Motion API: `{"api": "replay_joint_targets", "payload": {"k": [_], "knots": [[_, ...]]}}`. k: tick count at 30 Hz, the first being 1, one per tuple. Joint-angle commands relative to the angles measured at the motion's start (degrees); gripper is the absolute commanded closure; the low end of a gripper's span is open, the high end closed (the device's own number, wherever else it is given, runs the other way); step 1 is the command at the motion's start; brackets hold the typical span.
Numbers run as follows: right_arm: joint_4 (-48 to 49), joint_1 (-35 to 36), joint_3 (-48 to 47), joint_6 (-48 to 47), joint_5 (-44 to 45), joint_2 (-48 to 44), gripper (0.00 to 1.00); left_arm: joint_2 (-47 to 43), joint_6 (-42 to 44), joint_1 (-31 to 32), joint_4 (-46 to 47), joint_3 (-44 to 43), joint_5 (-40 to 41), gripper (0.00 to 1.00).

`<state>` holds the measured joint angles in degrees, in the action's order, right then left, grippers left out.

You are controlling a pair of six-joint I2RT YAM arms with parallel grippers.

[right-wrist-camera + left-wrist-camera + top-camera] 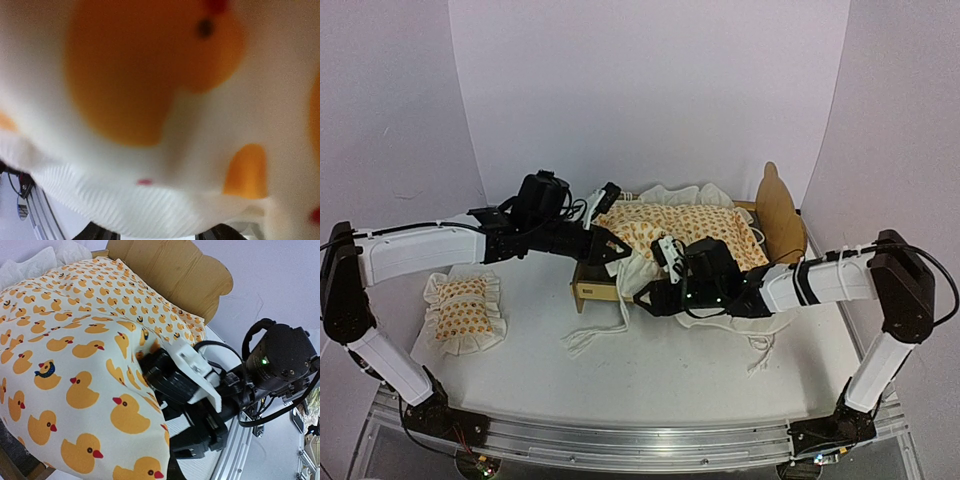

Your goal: Set up the pet bed

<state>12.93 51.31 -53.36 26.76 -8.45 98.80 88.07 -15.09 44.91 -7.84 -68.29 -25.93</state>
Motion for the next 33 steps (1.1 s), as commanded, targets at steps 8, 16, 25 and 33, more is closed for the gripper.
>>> {"api": "replay_joint_targets", "payload": {"k": [8, 16, 25, 33], "knots": [[-3.0, 1.84, -2.12, 0.78, -17.63, -10.49, 0.38, -0.56, 2.17, -1.15, -1.85, -5.89, 1.26, 0.96], [1.59, 1.89, -10.49, 3.26, -7.49, -1.55, 0.71, 0.38, 2.17, -1.2, -2.0, -6.68, -0.26, 0.96], [3.5, 1.8, -11.21, 1.61, -0.93, 1.97, 0.75, 0.12, 3.62, -1.22, -2.62, -6.66, -1.23, 0.96], [5.26, 1.54, -13.86, -1.52, -1.58, 4.49, 0.67, 1.31, 4.26, -1.22, -3.78, -8.04, -2.8, 0.96]]}}
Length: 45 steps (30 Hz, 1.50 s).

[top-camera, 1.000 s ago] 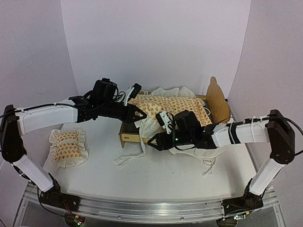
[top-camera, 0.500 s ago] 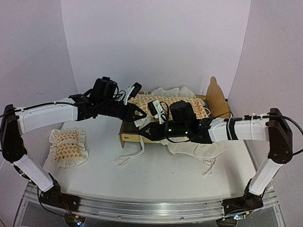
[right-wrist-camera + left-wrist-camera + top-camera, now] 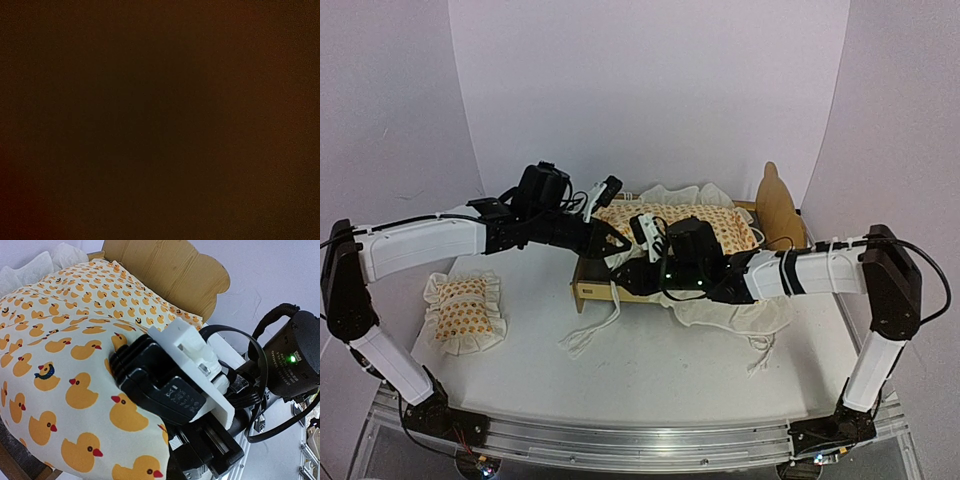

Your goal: Set up the pet bed

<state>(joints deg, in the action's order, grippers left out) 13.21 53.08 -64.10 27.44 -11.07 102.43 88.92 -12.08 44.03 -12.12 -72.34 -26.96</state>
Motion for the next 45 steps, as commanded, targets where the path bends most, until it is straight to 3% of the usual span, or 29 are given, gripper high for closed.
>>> {"api": "replay_joint_targets", "payload": {"k": [1, 4, 7, 9, 14, 17, 19, 21, 24, 25, 27, 30, 32, 35, 39, 42, 45], "knots": [[6.01, -0.2, -2.47, -2.21, 1.84, 0.84, 0.67, 0.39, 1.31, -0.31, 0.37, -4.04, -1.76, 0.96], [8.52, -0.39, -2.74, -2.37, 1.28, 1.02, 0.67, 0.21, 1.48, -0.35, 0.21, -4.04, -1.83, 0.96], [8.66, -0.54, -3.55, -1.74, -0.14, 1.33, 0.88, 0.35, 1.9, -0.35, 0.08, -4.21, -1.4, 0.93], [9.25, -0.53, -2.61, 0.22, 0.51, 0.8, 1.0, 0.52, 2.51, -0.55, -0.05, -4.3, -0.09, 0.81], [10.19, -0.78, -0.21, 7.74, 2.37, -1.8, 1.0, -2.02, 2.18, -2.93, 0.24, -1.44, 5.75, 0.58], [10.34, -1.31, 1.24, 12.15, 3.13, -3.21, 1.0, -6.85, 1.46, -4.02, 2.18, 3.55, 8.94, 0.31], [10.12, -2.03, 2.39, 15.61, 4.06, -4.12, 1.0, -10.35, 1.61, -4.1, 5.88, 8.89, 8.57, 0.26], [9.77, -3.22, 3.51, 19.62, 3.74, -4.7, 1.0, -12.7, 0.2, -4.13, 13.52, 15.1, 4.75, 0.28], [9.69, -4.88, 2.85, 23.65, -0.94, -4.02, 1.0, -12.98, -3.96, -4.04, 23.95, 23.03, -3.52, 0.48], [9.6, -5.1, 3.02, 23.92, -1.38, -4.04, 1.0, -12.95, -6.03, -4.04, 25.94, 24.71, -2.7, 0.56], [8.46, -5.45, 2.87, 24.19, -2.59, -4.01, 1.0, -13.75, -10.12, -4.04, 31.68, 29.1, -1.49, 0.6], [5.75, -6.08, 0.51, 24.62, -7.66, -2.94, 1.0, -13.13, -12.67, -4.04, 38.88, 32.39, -5.65, 0.5], [5.17, -6.18, -1.56, 25.27, -13.02, -1.56, 1.0, -10.82, -12.39, -3.91, 39.43, 31.4, -8.62, 0.43], [4.38, -6.21, -5.99, 27.76, -21.98, 1.62, 1.0, -7.87, -11.31, -4.02, 39.75, 30.95, -8.95, 0.4], [2.98, -6.02, -9.61, 30.59, -32.15, 5.08, 0.83, -10.4, -10.61, -4.08, 40.32, 32.92, -8.31, 0.39], [-1.36, -5.87, -8.42, 27.02, -36.79, 4.6, 0.7, -16.23, -12.42, -4.27, 40.33, 37.6, -4.28, 0.37], [-16.83, -5.07, -7.33, 15.26, -34.63, 0.45, 0.58, -22.19, -15.77, -6.09, 36.31, 41.95, 2.23, 0.32]]}}
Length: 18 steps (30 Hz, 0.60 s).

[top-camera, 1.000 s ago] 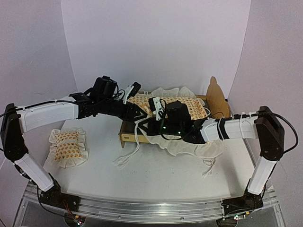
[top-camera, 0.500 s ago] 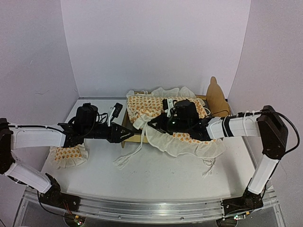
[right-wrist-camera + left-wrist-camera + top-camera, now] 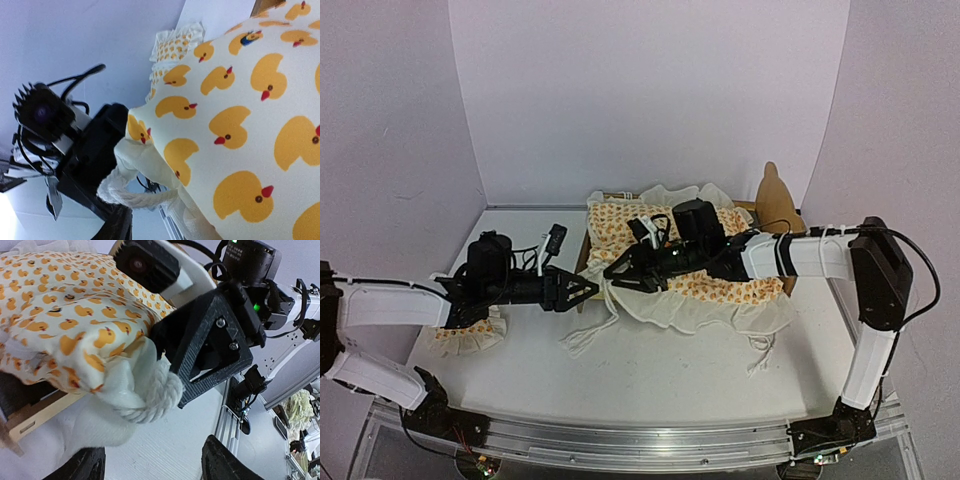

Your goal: Set up the pet bed

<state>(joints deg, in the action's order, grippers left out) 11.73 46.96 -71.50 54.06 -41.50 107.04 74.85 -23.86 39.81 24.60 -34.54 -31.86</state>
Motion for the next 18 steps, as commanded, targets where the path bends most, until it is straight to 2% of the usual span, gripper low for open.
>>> {"api": "replay_joint_targets", "payload": {"k": [1, 3, 6, 10, 17, 18], "knots": [[-22.85, 1.46, -0.92, -17.18, -1.11, -5.73, 0.54, -9.76, -6.12, -2.96, -3.7, 4.82, 10.12, 0.3], [-34.55, 2.75, -2.74, -26.85, 5.03, -7.95, 0.47, -11.68, -9.23, -6.42, -6.12, 6.32, 9.07, 0.29], [-43.01, 4.22, -5.67, -33.8, 5.56, -8.38, 0.4, -11.04, -11.27, -10.29, -5.8, 6.5, 2.09, 0.31], [-45.07, 5.44, -6.67, -35.95, 7.48, -8.64, 0.38, -8.38, -8.3, -10.54, -5.79, 6.46, -2.88, 0.38], [-43.89, 9.6, -8.69, -36.38, 8.56, -5.71, 0.42, -8.52, -5.71, -10.46, -5.44, 12.64, -7.7, 0.36], [-43.48, 10.02, -8.99, -36.13, 8.62, -4.93, 0.43, -8.5, -5.8, -10.41, -5.18, 13.72, -7.62, 0.39]]}}
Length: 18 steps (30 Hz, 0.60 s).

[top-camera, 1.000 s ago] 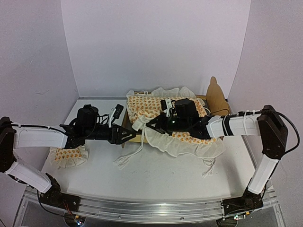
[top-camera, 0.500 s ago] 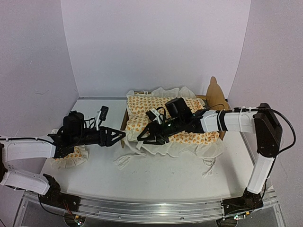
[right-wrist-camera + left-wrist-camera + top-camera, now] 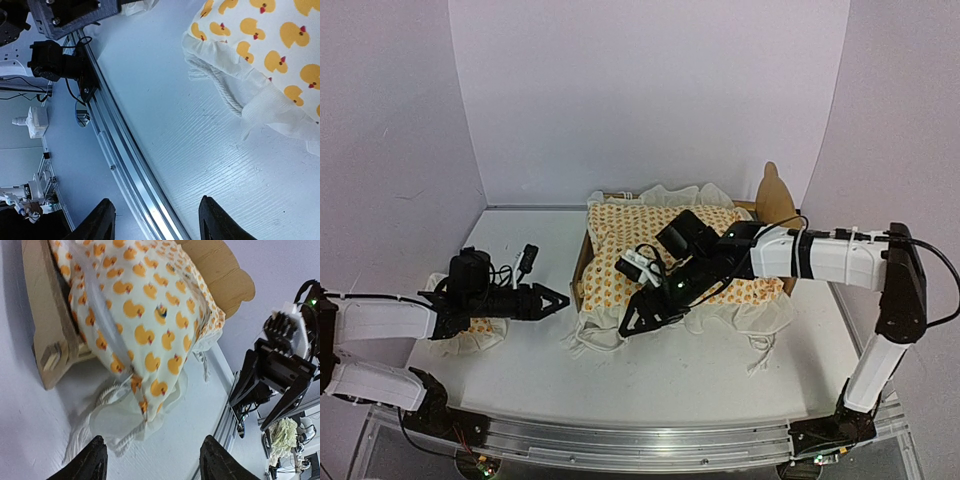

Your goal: Set up the pet bed

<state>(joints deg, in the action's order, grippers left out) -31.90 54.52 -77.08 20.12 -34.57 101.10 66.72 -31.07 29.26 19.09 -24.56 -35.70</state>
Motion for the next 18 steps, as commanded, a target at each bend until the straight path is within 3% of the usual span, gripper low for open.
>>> {"api": "replay_joint_targets", "payload": {"k": [1, 2, 6, 12, 18], "knots": [[0.97, 2.96, -3.52, -1.73, 1.65, 1.88, 0.46, -0.13, 1.56, 0.3, 0.82, 4.58, -3.6, 0.46], [2.7, 3.37, -3.21, -1.18, 1.43, 2.3, 0.47, 0.43, 1.91, 0.42, 1.07, 4.56, -3.59, 0.53], [8.41, 4.71, -2.63, 0.81, 0.3, 5.22, 0.51, 4.49, 3.64, 1.16, 3.67, 3.6, -5.94, 0.63], [14.24, 6.05, -1.96, 1.4, 2.18, 8.83, 0.58, 16.24, 6.22, 2.48, 7.71, -0.99, -7.31, 0.63], [18.8, 6.66, 1.31, -3.7, 11.63, 9.49, 0.59, 21.87, 6.3, 4.11, 11.97, -4.53, -7.55, 0.66]]}}
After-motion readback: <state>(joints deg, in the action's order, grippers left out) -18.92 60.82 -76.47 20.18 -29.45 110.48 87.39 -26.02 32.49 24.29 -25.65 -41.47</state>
